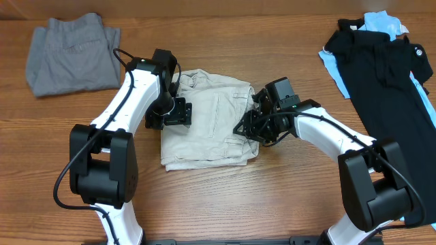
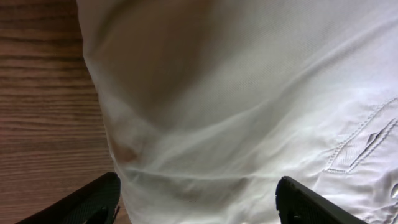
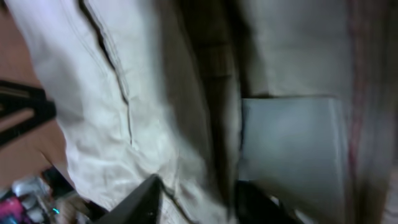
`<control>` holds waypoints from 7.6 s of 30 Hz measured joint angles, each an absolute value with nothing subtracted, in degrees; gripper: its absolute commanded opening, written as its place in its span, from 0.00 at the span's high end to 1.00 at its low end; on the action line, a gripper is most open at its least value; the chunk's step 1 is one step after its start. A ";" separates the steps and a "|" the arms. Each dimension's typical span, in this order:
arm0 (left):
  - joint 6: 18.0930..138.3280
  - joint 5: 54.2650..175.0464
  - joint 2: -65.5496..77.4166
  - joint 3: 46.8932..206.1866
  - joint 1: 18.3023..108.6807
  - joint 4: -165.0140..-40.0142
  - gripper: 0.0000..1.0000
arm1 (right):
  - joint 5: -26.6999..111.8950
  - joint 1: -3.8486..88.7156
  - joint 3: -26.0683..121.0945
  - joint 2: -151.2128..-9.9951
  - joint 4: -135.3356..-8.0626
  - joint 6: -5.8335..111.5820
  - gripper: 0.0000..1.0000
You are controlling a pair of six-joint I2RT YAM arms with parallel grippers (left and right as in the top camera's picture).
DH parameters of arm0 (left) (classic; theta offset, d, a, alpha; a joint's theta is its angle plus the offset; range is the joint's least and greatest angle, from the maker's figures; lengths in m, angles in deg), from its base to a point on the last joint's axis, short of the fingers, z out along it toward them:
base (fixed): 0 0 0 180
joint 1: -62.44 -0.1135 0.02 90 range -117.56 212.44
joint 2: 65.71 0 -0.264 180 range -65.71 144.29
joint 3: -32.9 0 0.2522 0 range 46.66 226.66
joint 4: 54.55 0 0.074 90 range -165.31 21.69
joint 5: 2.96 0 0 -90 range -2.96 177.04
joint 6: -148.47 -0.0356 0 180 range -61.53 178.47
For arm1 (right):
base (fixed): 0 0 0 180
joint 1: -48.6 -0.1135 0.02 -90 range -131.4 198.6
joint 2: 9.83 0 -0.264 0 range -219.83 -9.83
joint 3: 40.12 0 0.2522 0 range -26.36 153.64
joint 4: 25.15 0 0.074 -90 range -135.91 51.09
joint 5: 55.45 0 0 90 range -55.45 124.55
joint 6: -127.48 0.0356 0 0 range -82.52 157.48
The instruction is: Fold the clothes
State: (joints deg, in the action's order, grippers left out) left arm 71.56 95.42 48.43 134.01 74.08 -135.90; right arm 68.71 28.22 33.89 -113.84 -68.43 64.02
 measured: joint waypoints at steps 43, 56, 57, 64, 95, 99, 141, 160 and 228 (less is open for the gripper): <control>71.53 94.33 48.43 133.99 74.06 -134.41 0.00 | 33.58 28.22 51.70 -113.84 -107.75 70.78 0.39; 71.51 94.31 48.41 133.99 74.06 -134.17 0.00 | 51.99 28.24 53.69 -113.82 -98.99 57.53 0.48; 71.53 94.31 48.43 133.99 74.06 -134.17 0.00 | 52.79 28.24 51.96 -113.82 -97.94 57.09 0.49; 71.51 94.29 48.41 133.99 74.06 -134.13 0.00 | 50.39 29.79 41.73 -113.82 -93.13 58.93 0.48; 66.88 104.14 47.67 141.05 79.81 -127.70 0.96 | 45.95 33.66 41.19 -113.82 -94.75 67.30 0.80; 66.81 105.10 51.25 139.96 80.79 -125.23 0.96 | 46.08 33.66 41.19 -113.82 -94.86 67.30 0.80; 58.83 97.83 55.25 155.30 69.23 -146.28 0.00 | 46.11 34.23 42.19 -113.82 -96.17 67.28 0.00; 50.53 123.57 53.11 125.69 64.16 -122.74 0.14 | 46.11 39.54 46.06 -113.82 -99.80 63.56 0.00; 41.74 85.41 54.97 152.29 51.74 -96.95 0.96 | 44.68 39.54 46.08 -113.82 -108.47 62.69 0.00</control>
State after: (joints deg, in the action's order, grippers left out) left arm 41.74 85.41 54.97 152.29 51.74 -96.95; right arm 44.68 39.54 46.08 -113.82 -108.47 62.69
